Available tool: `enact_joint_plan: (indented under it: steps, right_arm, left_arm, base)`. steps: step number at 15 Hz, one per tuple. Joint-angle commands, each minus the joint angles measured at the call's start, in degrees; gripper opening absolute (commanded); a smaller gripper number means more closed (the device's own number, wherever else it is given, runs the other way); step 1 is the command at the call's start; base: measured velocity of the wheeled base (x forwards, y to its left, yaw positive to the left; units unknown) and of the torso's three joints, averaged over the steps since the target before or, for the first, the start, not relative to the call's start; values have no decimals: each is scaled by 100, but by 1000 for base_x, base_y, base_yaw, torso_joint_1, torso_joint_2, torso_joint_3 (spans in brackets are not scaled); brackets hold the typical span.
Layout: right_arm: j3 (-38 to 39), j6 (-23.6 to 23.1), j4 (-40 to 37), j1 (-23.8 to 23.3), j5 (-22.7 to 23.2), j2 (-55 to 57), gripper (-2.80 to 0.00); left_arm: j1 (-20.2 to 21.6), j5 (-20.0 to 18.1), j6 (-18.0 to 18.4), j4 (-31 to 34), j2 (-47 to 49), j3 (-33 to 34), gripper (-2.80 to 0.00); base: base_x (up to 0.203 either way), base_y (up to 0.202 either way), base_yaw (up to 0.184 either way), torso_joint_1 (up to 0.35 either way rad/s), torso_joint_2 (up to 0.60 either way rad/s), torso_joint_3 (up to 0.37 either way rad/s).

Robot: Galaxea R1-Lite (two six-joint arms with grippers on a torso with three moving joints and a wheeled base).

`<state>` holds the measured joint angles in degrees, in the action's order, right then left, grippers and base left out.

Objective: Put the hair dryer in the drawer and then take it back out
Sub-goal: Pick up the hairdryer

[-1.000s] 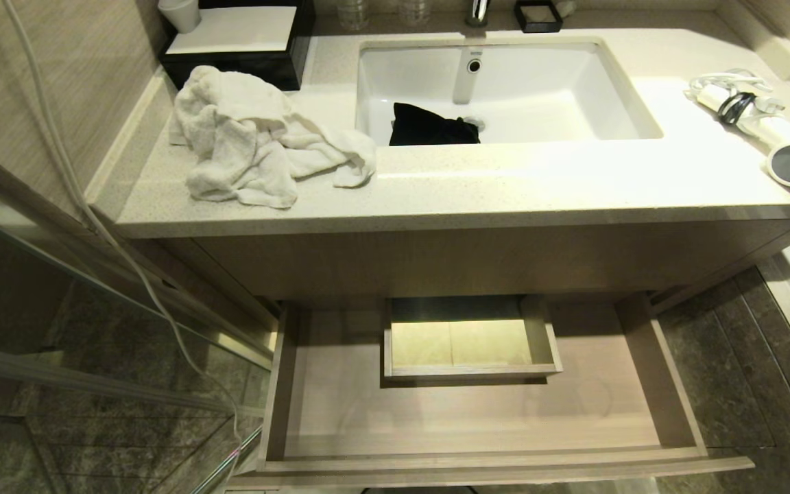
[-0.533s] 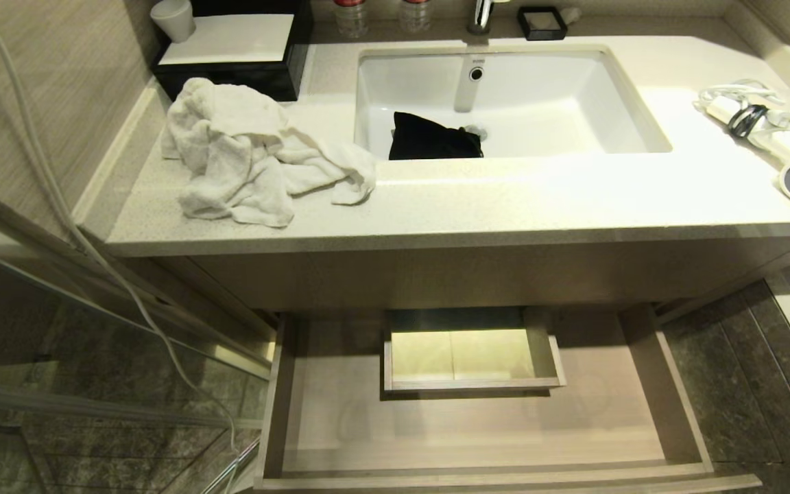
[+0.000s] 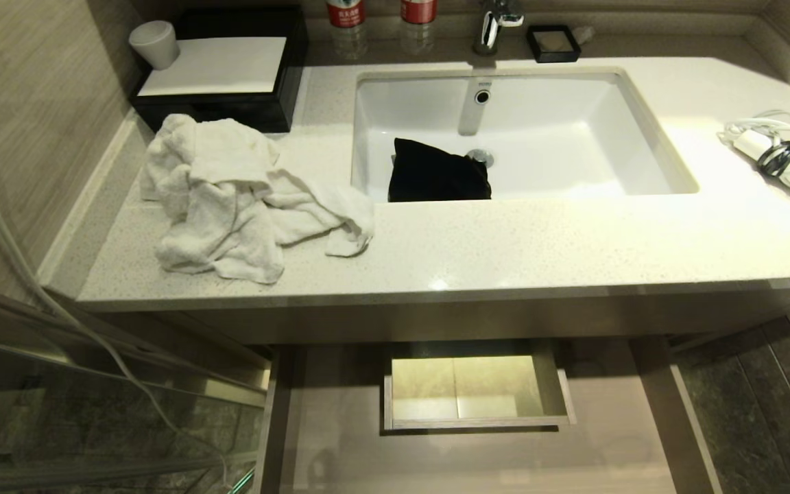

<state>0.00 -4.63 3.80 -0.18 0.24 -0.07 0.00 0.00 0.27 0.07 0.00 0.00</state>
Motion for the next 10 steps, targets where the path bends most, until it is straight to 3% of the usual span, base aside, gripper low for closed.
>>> enact_joint_plan:
  steps: [1, 6, 10]
  right_arm:
    - [13, -11, 6, 1, 2, -1, -280]
    - [9, -3, 6, 1, 2, -1, -280]
    - [9, -3, 6, 1, 2, -1, -280]
  left_arm:
    - [0, 0, 0, 1, -6, 5, -280]
    - [0, 0, 0, 1, 0, 5, -280]
    - [0, 0, 0, 1, 0, 7, -280]
  base:
    - [0, 0, 0, 349, -159, 178]
    - [0, 0, 0, 341, -189, 151]
    - [0, 0, 0, 84, -52, 36]
